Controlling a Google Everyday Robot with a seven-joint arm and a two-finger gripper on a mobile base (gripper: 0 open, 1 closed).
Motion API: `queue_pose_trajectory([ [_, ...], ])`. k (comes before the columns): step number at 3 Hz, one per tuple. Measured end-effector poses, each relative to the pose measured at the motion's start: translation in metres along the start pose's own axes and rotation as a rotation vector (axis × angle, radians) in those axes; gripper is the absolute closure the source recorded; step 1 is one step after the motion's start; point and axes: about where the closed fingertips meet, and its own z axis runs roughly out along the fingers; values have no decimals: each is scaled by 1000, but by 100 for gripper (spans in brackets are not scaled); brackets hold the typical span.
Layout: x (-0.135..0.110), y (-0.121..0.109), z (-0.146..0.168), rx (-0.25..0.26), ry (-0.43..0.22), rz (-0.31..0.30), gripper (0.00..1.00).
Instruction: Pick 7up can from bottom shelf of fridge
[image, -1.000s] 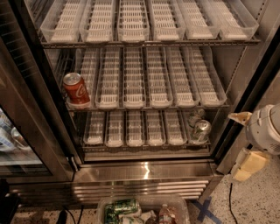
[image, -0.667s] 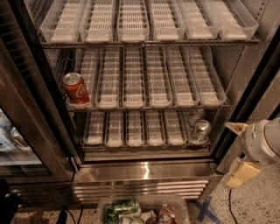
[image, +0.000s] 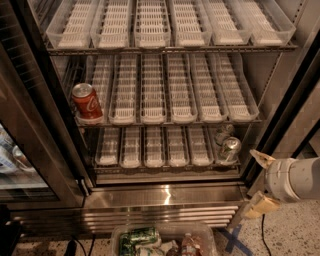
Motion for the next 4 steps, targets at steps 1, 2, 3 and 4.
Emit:
queue_pose_trajectory([
  [1, 14, 6, 26, 22, -19, 13, 0],
  [2, 42, 16, 74, 2, -31, 63, 0],
  [3, 42, 16, 74, 2, -32, 63, 0],
  [4, 46, 5, 88, 63, -94, 106, 0],
])
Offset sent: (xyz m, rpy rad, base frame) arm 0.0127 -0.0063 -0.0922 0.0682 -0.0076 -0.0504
